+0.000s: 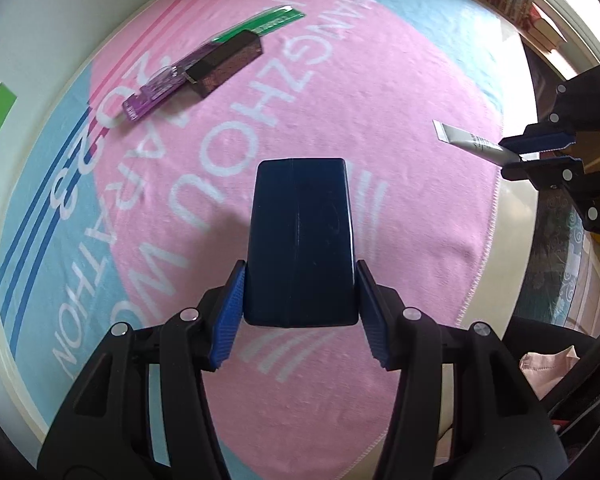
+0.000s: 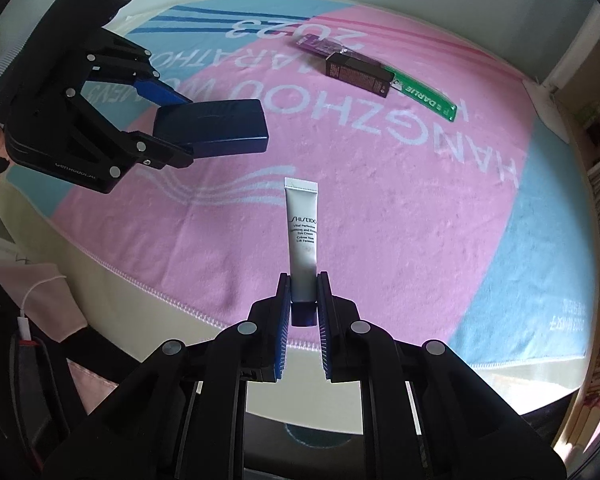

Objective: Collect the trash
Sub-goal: 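Lift the blue case and white tube and carry them toward the wastebasket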

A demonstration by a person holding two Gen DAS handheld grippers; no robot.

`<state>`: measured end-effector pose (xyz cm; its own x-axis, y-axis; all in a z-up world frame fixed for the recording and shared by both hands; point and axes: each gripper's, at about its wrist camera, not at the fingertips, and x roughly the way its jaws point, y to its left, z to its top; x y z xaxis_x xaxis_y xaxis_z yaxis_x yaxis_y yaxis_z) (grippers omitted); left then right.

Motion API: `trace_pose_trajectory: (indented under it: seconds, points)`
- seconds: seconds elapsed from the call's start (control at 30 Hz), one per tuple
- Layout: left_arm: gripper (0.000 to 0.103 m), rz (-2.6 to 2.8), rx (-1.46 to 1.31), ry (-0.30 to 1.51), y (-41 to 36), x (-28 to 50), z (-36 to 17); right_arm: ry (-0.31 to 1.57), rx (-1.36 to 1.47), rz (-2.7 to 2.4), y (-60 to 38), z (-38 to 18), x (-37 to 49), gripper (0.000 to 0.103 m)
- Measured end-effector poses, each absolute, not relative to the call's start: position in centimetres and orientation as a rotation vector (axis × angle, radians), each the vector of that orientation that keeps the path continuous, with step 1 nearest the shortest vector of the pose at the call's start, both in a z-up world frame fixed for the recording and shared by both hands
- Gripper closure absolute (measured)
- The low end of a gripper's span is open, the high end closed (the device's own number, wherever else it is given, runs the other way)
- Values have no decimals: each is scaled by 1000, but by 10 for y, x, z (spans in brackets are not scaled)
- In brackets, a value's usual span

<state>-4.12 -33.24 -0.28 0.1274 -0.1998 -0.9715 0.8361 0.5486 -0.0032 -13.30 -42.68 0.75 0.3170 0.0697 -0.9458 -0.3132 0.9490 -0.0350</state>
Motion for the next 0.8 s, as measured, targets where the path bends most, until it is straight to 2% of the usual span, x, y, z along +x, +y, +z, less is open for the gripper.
trace_pose_trajectory:
  seconds: [0.47,0.8]
  points:
    - [53,-1004,807,1160,-372,-104,0,1233,-69,99,-460,9,-202,89]
    - [53,-1117,901,1141,-441,-162,-3,1222,42,25,-511,6,-269,89]
